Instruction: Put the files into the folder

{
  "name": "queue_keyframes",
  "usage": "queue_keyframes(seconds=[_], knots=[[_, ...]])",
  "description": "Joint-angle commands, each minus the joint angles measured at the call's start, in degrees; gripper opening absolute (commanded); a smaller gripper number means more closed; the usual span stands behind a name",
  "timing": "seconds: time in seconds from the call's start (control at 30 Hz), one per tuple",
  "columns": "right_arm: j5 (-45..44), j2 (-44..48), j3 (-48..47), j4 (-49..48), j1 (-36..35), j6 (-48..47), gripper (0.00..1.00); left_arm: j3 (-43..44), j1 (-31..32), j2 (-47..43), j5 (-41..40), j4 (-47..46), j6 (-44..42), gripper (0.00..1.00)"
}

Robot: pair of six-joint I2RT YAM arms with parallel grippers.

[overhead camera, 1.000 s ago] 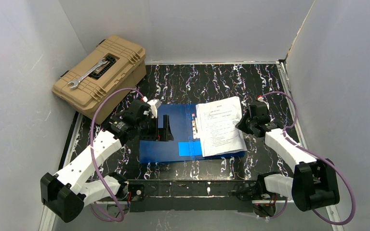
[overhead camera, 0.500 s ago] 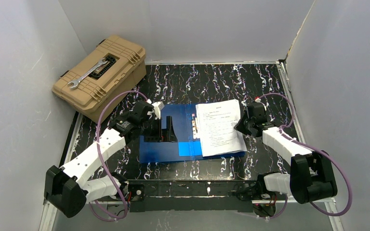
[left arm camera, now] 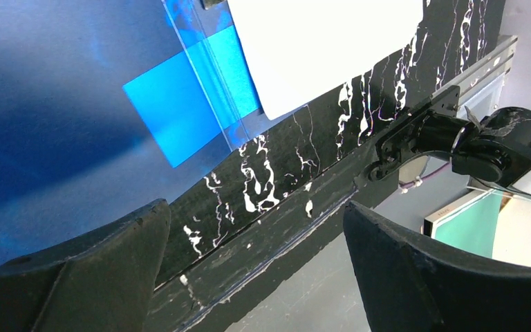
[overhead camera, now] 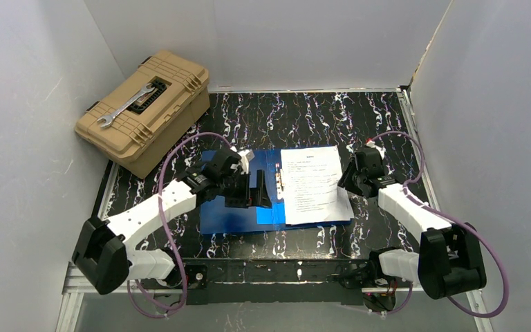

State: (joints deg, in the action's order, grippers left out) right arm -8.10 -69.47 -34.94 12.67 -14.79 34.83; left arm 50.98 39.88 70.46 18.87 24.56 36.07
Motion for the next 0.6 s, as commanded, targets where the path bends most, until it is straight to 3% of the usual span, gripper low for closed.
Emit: queue_keyframes(seconds=[0.0, 0.2, 0.4, 0.57], knots=[[-7.06, 2.72, -3.46, 3.34, -0.25, -4.74, 0.54, 0.30, 2.12, 3.59, 0.96, -5.11, 3.11, 0.93], [-5.71, 0.41, -3.78, 2.68, -0.20, -8.21, 0.74, 2.41, 4.67, 10.64, 2.13, -10.40, 5.59, 0.92], [2.58, -3.11, -2.62, -1.79, 0.54, -9.22, 0.83, 4.35, 6.97, 17.09, 2.82, -15.53, 7.94, 0.91], [8.56, -6.45, -2.33, -4.34, 2.38, -9.64, 0.84, 5.77, 7.71, 22.69, 3.94, -19.46, 9.79, 0.90]])
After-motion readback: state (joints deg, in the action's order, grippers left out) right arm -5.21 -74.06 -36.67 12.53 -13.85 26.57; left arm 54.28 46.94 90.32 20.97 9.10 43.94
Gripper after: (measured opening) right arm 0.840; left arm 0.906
